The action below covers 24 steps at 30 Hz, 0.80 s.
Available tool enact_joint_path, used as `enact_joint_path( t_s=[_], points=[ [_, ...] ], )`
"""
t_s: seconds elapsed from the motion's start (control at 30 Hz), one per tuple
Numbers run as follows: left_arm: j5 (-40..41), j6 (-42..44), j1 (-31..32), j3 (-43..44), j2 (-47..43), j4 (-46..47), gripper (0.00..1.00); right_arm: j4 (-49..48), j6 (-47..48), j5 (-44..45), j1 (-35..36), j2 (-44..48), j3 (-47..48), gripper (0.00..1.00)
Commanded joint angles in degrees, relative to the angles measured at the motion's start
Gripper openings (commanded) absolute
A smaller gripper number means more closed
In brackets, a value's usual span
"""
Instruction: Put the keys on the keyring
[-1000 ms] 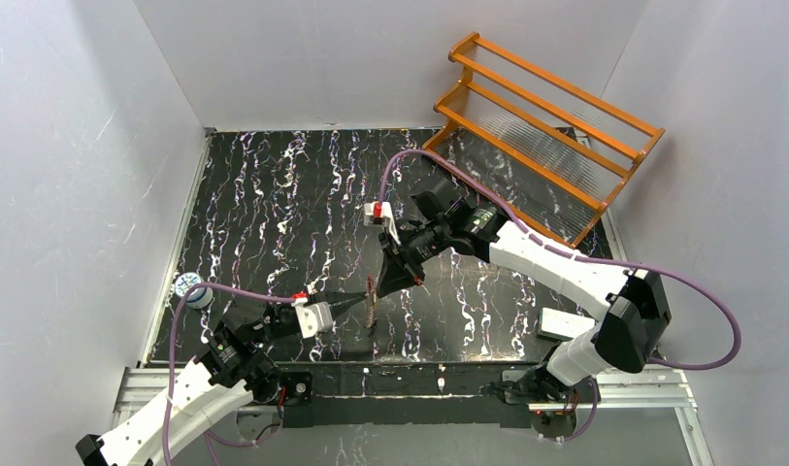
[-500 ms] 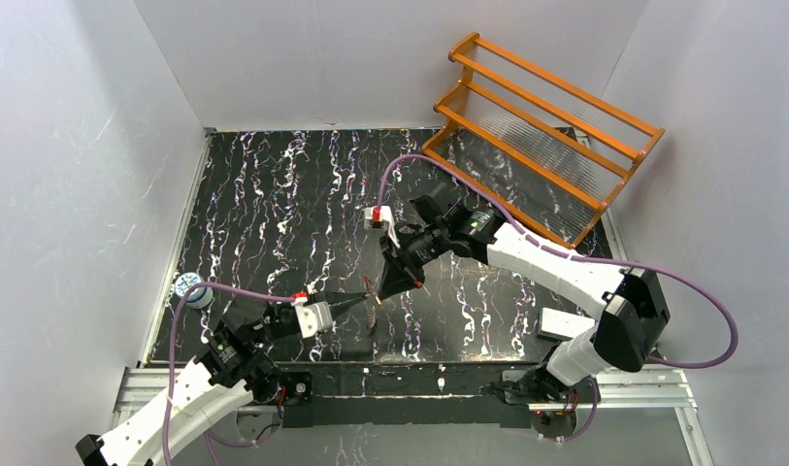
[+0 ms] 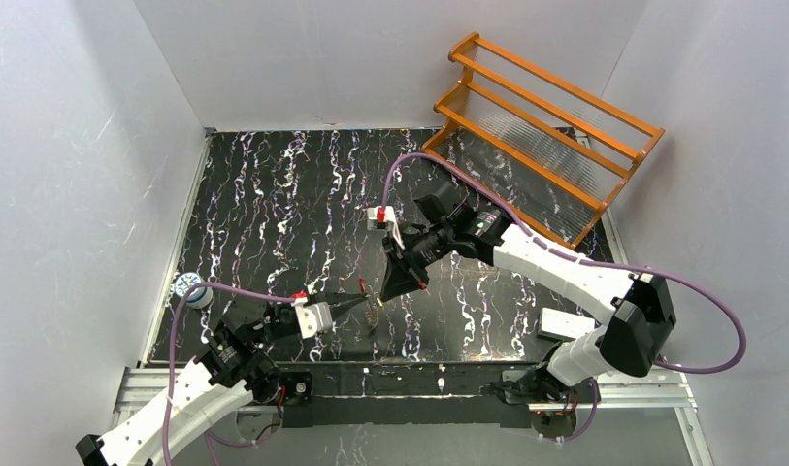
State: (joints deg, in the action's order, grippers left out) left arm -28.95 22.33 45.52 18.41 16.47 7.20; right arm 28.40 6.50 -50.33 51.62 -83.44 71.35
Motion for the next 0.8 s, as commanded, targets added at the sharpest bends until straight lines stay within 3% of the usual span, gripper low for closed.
enact_joint_path(
  t_s=[0.0, 0.77],
  points=[
    [-1.12, 0.26, 0.18, 0.56, 0.30, 1.08, 0.00, 0.12, 0.80, -1.89, -0.07, 1.95, 2.43, 0.01],
    [-1.41, -0.19, 0.17, 0.66, 0.36, 1.06, 0.00, 3.52, -0.35, 0.66, -1.17, -2.18, 3.30, 0.01]
  ],
)
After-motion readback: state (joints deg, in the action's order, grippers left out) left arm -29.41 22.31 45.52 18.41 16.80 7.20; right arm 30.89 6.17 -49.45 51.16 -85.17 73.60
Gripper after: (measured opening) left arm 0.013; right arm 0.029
